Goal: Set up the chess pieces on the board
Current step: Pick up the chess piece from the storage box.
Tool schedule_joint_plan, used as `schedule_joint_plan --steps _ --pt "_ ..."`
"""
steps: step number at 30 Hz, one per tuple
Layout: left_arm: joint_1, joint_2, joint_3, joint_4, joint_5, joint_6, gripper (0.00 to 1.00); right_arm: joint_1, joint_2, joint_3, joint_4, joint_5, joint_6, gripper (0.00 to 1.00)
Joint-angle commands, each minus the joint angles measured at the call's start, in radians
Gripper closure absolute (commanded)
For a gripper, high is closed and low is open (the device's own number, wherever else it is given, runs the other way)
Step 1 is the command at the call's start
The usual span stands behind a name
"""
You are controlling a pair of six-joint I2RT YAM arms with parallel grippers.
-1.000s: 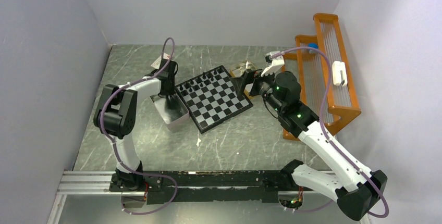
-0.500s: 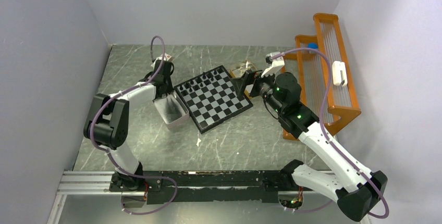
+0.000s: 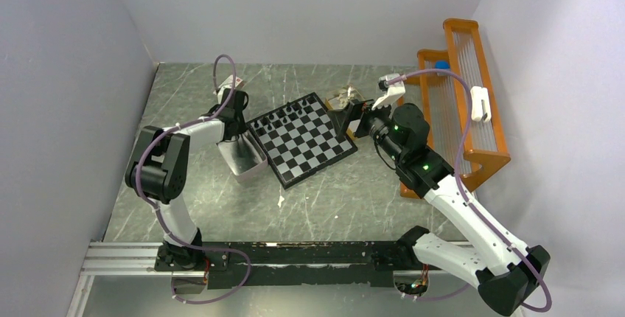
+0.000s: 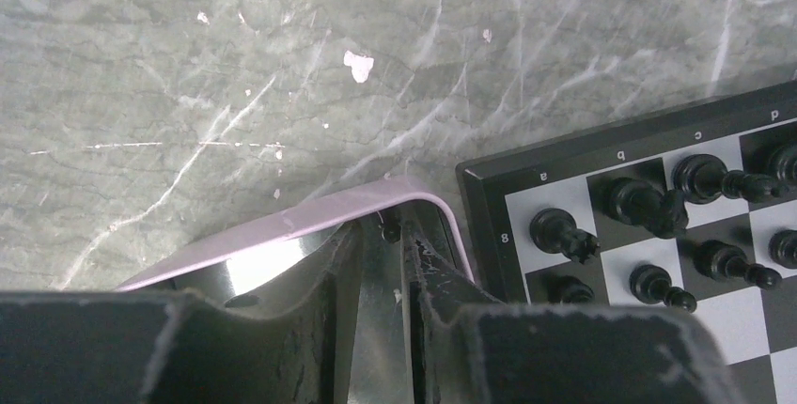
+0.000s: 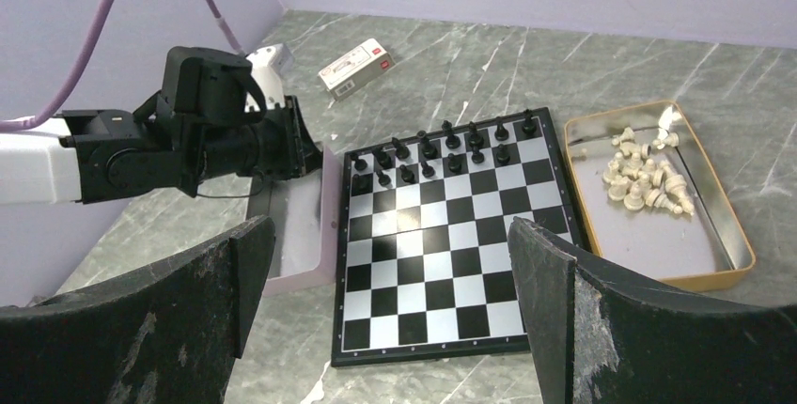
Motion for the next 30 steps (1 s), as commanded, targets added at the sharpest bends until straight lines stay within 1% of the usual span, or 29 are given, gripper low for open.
schedule_joint_plan --steps 1,20,24,30 --pt "0.006 0.011 -0.006 0.069 -0.034 -0.031 0.73 -0.001 -0.011 0.005 0.000 0.008 -0.002 0.00" --pt "0.006 0.058 -0.020 0.074 -0.048 -0.061 0.76 0.000 -0.025 -0.005 -0.002 0.004 0.003 0.00" --pt "0.006 0.056 -0.017 0.063 -0.046 -0.059 0.79 -0.001 -0.033 -0.004 -0.007 0.005 0.002 0.00" --pt "0.006 0.027 -0.024 0.017 -0.031 -0.083 0.88 0.000 -0.038 -0.006 -0.006 -0.003 0.005 0.00"
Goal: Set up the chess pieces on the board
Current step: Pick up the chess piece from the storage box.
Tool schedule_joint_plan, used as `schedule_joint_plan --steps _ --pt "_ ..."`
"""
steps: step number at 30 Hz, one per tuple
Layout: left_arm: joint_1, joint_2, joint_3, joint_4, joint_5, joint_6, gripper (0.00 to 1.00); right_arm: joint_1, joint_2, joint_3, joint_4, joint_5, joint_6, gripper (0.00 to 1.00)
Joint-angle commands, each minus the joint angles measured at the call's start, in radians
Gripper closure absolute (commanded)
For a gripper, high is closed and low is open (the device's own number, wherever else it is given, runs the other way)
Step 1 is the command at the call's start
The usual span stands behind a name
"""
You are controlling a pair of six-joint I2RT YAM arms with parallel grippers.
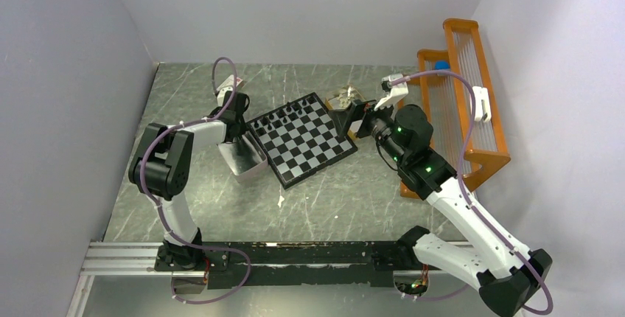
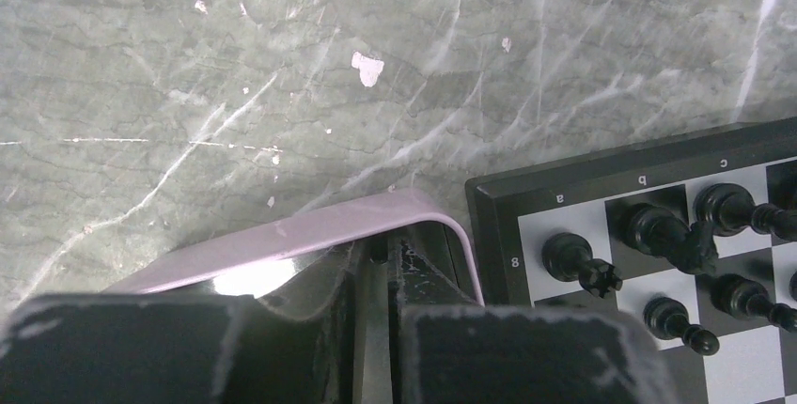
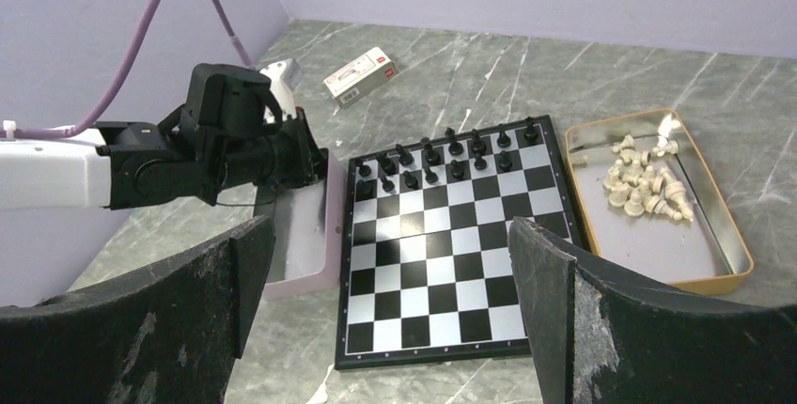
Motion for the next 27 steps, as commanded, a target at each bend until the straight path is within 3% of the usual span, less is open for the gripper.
schedule_joint_plan --steps 1,9,16,21,27 --pt "0.006 -0.020 -0.010 -0.048 -0.002 -0.034 0.90 -0.001 -0.019 -0.007 -0.004 -0.005 0.006 0.00" --pt "0.005 -0.078 0.055 -0.258 0.046 -0.015 0.95 -0.001 -0.030 -0.014 -0.027 -0.016 0.016 0.00" --pt "0.006 -0.155 0.130 -0.486 0.127 0.112 0.95 -0.001 -0.078 -0.030 -0.053 -0.011 0.038 0.00" --pt "0.005 -0.231 0.178 -0.640 0.290 0.203 0.95 0.000 -0.113 -0.085 -0.039 -0.053 -0.008 0.00" --pt "0.002 -0.338 0.208 -0.716 0.527 0.222 0.95 0.001 -0.123 -0.145 0.028 -0.052 -0.059 0.00"
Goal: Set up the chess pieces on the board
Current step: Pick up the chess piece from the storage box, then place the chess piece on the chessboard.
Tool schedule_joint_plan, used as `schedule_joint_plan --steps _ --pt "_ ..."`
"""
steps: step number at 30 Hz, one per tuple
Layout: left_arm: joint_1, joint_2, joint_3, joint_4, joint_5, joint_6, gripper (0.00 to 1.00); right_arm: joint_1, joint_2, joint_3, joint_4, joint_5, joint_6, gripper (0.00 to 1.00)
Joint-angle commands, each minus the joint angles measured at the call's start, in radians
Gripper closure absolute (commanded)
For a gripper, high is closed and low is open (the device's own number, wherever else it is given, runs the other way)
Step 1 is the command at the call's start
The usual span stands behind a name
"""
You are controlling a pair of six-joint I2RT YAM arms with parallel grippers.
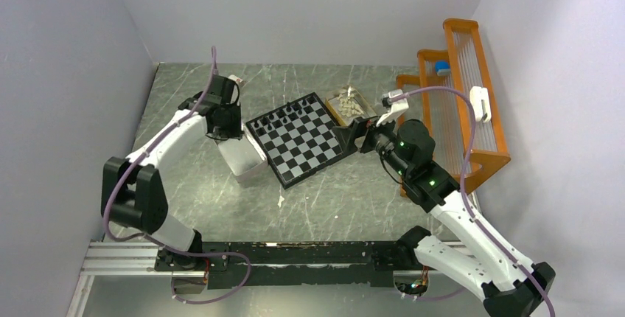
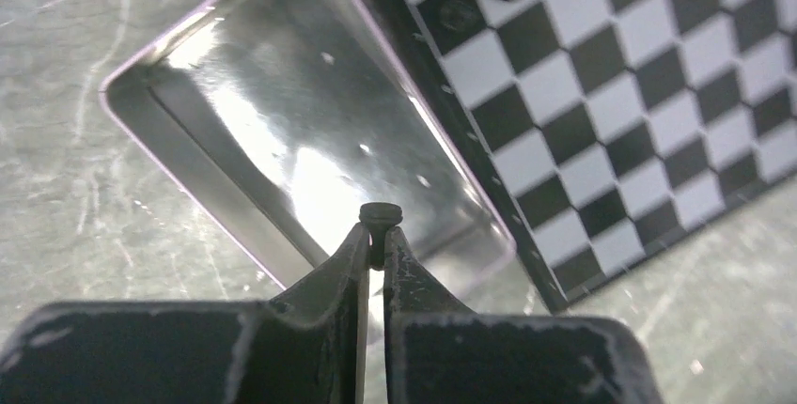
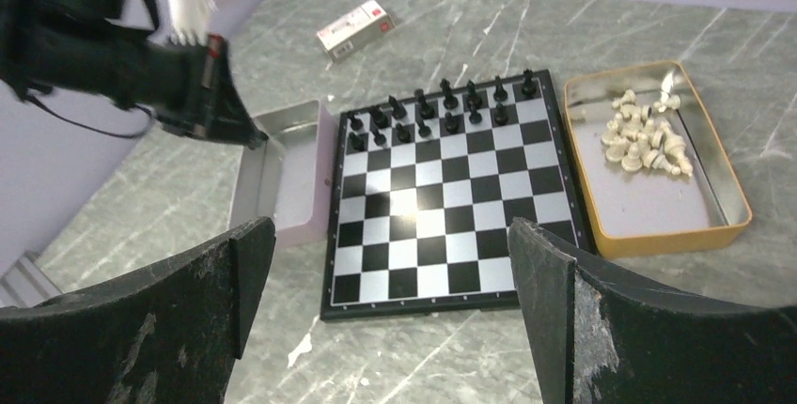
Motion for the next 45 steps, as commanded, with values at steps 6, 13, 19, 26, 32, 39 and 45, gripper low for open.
schedule_joint_plan --steps 6,13,19,26,32,39,45 --pt "-0.072 -0.037 0.136 -0.235 0.281 0.070 0.95 0.000 0.004 -0.039 0.054 -0.077 0.017 0.04" --pt "-0.302 0.069 0.246 -0.380 0.193 0.077 0.95 0.001 -0.044 -0.093 0.023 -0.103 0.028 0.04" --pt "-0.388 0.185 0.291 -0.419 0.182 0.094 0.95 0.001 -0.117 -0.082 -0.050 -0.071 0.029 0.04" --pt "-0.475 0.319 0.387 -0.438 0.131 0.093 0.95 0.001 -0.236 -0.073 -0.111 0.032 0.030 0.04" --pt "-0.499 0.460 0.507 -0.485 0.116 0.117 0.94 0.001 -0.268 -0.067 -0.135 0.070 0.060 0.04" --pt "-0.503 0.531 0.572 -0.499 0.122 0.126 0.92 0.000 -0.276 -0.061 -0.148 0.090 0.052 0.04" --pt "-0.503 0.588 0.609 -0.523 0.098 0.132 0.88 0.001 -0.266 -0.065 -0.136 0.079 0.051 0.04"
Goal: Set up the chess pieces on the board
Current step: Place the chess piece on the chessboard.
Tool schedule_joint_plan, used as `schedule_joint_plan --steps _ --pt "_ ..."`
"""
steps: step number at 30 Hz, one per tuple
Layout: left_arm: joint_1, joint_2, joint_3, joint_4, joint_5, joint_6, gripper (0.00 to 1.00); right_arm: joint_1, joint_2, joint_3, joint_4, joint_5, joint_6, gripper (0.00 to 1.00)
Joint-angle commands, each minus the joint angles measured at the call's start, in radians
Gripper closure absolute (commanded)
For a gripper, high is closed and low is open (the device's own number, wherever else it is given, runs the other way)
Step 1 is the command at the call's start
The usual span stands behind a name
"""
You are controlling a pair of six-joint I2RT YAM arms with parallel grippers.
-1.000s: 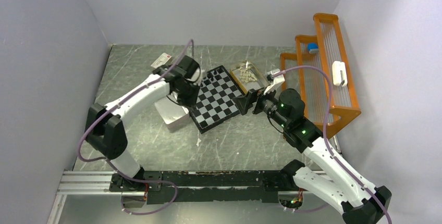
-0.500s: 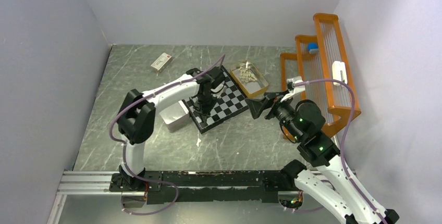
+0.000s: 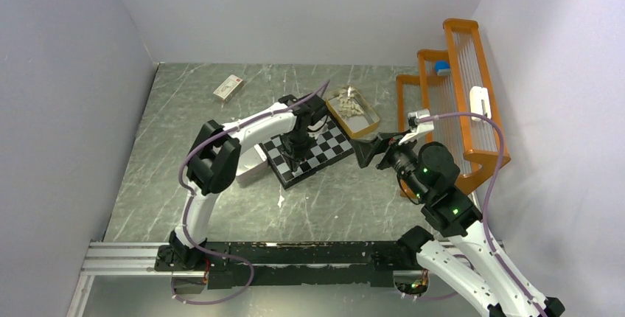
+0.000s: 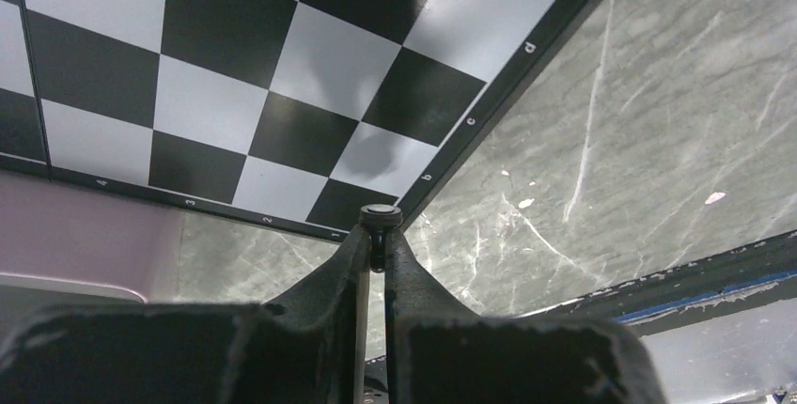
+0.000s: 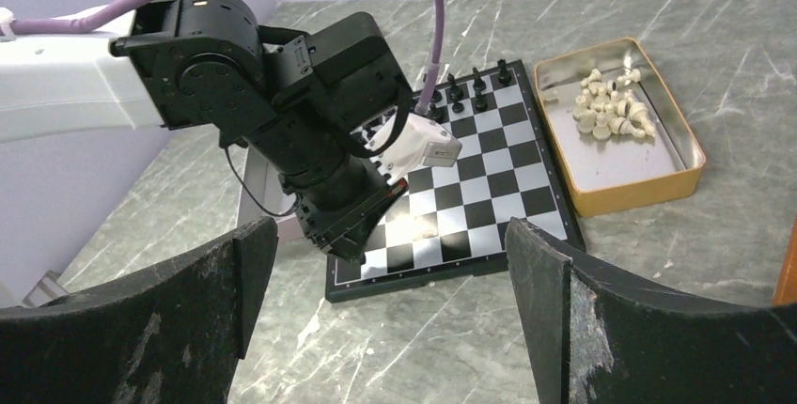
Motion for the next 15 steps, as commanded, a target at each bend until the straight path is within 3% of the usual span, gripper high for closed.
schedule_joint_plan --steps 1,12,15 --pt "-0.005 0.043 0.050 -0.045 -0.019 0.019 0.88 0.001 -0.004 0.023 0.003 0.008 0.005 0.04" --pt "-0.005 0.057 0.118 -0.069 0.009 0.034 0.70 0.001 0.015 0.021 0.010 0.015 0.025 0.04" --pt "-0.004 0.052 0.138 -0.074 0.000 0.030 0.69 0.001 0.022 0.024 0.004 0.022 0.027 0.04"
